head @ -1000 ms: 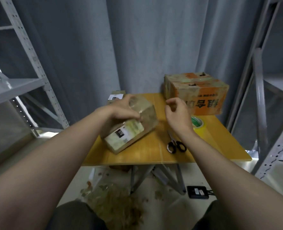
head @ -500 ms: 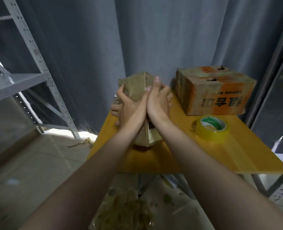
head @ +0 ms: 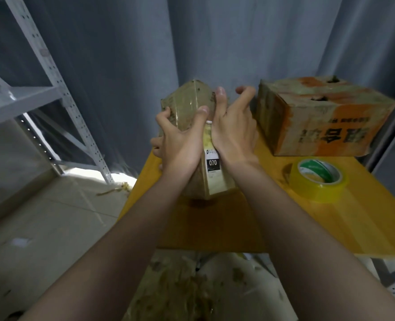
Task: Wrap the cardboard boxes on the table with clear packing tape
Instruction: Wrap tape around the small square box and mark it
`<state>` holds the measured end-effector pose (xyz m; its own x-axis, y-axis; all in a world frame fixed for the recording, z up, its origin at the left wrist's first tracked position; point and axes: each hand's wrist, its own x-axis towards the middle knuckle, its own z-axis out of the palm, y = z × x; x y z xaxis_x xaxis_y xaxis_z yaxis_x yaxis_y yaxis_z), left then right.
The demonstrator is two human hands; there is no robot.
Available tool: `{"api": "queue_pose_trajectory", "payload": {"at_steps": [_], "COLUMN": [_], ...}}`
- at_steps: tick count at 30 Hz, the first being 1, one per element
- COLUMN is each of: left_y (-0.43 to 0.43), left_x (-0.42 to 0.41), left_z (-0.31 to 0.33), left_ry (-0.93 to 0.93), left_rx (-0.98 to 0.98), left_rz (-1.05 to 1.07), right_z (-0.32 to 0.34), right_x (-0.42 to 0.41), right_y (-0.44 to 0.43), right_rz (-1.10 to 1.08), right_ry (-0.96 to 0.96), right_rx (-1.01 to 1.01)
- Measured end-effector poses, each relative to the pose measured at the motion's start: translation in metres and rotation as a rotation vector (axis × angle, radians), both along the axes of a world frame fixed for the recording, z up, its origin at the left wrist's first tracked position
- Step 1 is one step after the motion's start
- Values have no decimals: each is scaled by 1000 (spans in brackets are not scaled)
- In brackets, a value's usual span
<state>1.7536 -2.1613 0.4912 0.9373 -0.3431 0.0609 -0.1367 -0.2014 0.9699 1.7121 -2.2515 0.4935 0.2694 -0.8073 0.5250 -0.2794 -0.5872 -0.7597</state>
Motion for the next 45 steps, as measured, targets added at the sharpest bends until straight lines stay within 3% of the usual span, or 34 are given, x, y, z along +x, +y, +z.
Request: {"api": "queue_pose_trajectory", "payload": {"at_steps": [5, 12, 17, 21, 24, 29, 32, 35, 39, 45], "left_y": [17, 29, 35, 31, 25, 16, 12, 6, 3, 7], "left_x": [13, 31, 35, 29, 25, 9, -5, -20, -25, -23], "left_z": [-2, -3, -10, -6, -3, -2, -4, -12, -16, -24], "left_ry": [26, -8, 63, 68, -32, -319, -516, -535, -587, -405], "left_rx": [-103, -138, -242, -277, -133, -135, -44, 111, 221, 148], "left_rz": [-107, -261, -275, -312, -256, -133, -222, -356, -304, -417], "right_z": [-7, -13, -3, 4, -4, -2, 2, 1, 7, 4], "right_x": [-4, -11, -10, -17, -15, -19, -23, -22, -24, -34], "right_y": [-9, -22, -13, -29, -37, -42, -38, -46, -39, -30], "right_rz": [91, 227, 369, 510, 584, 432, 370, 302, 245, 70], "right_ry": [-55, -278, -381, -147, -66, -86, -140, -166, -99, 1], "right_rx": [-210, -170, 77, 443, 560, 571, 599, 595, 531, 200]}}
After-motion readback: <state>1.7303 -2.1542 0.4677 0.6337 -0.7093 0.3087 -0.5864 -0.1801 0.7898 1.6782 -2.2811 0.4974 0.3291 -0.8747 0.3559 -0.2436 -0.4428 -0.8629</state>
